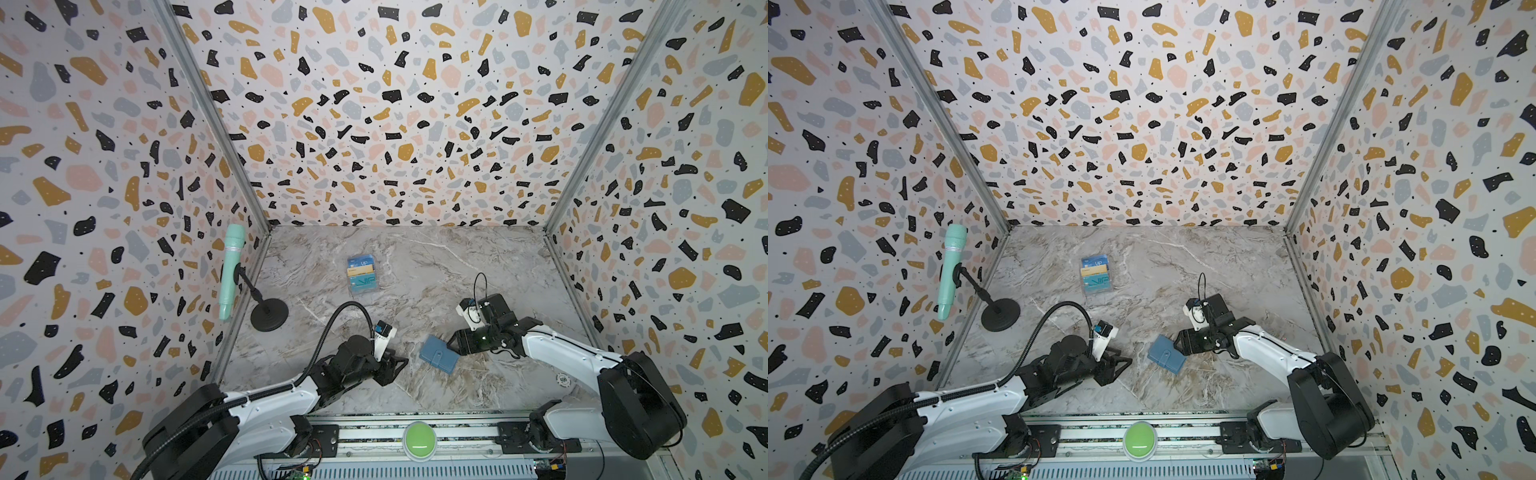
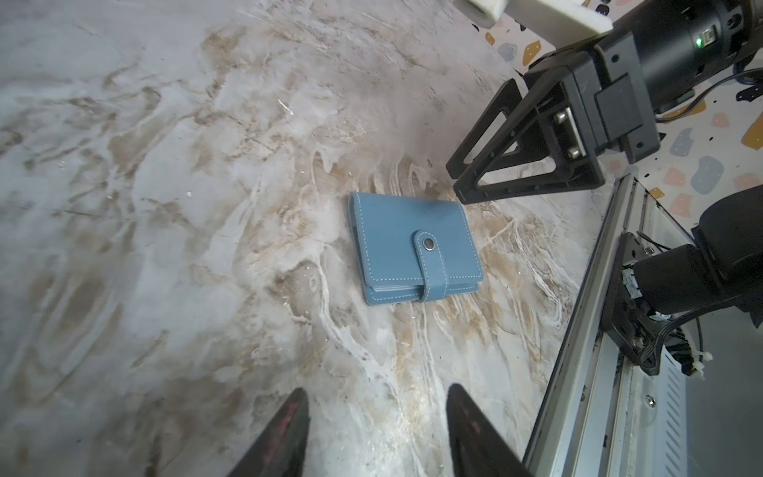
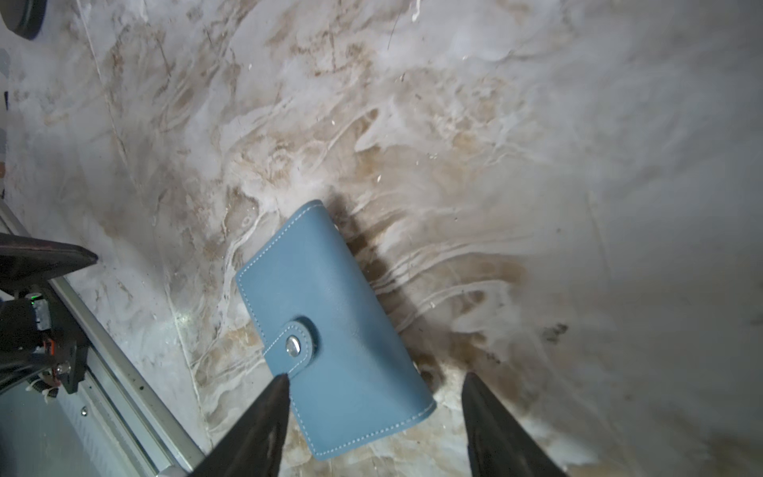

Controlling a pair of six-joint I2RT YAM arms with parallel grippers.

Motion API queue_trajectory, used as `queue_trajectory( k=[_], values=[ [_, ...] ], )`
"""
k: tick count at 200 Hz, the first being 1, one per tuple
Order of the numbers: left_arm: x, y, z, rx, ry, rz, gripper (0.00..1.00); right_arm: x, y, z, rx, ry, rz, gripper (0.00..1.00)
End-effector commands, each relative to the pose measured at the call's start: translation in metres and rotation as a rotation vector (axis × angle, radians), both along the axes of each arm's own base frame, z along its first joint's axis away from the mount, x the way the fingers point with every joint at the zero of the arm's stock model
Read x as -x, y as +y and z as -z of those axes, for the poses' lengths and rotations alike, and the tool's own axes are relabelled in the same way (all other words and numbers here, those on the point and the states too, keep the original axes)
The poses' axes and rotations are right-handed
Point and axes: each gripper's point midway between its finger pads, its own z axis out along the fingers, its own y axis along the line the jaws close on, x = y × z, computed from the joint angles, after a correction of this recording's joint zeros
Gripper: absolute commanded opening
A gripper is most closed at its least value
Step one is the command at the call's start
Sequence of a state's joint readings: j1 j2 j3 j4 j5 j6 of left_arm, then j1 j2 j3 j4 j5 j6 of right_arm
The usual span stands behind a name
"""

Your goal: Take the credit cards out of the card holder

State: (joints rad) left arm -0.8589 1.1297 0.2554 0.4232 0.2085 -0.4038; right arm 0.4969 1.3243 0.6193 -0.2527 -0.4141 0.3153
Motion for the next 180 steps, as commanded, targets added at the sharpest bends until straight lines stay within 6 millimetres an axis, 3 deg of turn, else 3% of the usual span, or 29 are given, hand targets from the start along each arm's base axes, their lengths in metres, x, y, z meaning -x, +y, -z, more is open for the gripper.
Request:
queue_trajectory(
  k=[1,62,104,154,180],
  values=[
    [0.0,-0.019,-0.008,0.033,-0.049,0.049,0.48,0.007,0.004,0.002,-0.011,0.02,-0.009,0.66],
    [0.01,-0.056,0.013,-0.013,-0.023,0.141,0.41,0.014,0.001,0.013,0.0,0.036,-0.009,0.6],
    [0.006,-0.064,0.017,0.004,-0.017,0.132,0.36,0.004,-0.006,0.013,0.052,-0.014,0.014,0.6],
    [0.014,-0.074,0.02,0.048,0.021,0.159,0.29,-0.004,-0.002,0.015,0.054,-0.051,0.007,0.6],
    [0.018,-0.079,0.019,0.069,0.027,0.167,0.28,0.0,0.006,0.018,0.024,-0.03,-0.025,0.59]
  ],
)
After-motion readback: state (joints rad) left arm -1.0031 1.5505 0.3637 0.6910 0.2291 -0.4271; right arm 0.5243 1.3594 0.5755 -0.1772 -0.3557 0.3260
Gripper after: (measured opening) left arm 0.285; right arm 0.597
